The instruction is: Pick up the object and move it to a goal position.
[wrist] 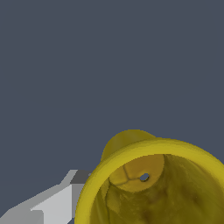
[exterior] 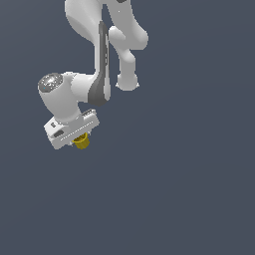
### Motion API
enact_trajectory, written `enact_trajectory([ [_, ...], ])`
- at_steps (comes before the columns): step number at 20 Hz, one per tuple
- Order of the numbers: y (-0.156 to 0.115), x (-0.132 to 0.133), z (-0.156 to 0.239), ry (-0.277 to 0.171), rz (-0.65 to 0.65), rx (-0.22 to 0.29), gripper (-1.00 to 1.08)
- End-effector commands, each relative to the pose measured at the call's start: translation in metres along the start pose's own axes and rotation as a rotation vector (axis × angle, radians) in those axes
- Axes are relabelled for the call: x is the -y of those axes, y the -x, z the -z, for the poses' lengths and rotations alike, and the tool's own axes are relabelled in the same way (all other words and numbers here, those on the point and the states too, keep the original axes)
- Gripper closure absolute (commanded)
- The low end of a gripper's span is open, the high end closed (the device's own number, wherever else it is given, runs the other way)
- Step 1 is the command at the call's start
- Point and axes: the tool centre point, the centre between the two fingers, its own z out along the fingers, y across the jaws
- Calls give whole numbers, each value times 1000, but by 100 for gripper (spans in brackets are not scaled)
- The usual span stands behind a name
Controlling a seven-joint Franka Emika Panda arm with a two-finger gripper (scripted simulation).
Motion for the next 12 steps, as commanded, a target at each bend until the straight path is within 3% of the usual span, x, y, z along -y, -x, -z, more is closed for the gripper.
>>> enact_trajectory([
  [1,11,-7,4,1,3,-1,108],
  [12,15,-11,6,1,3,-1,108],
])
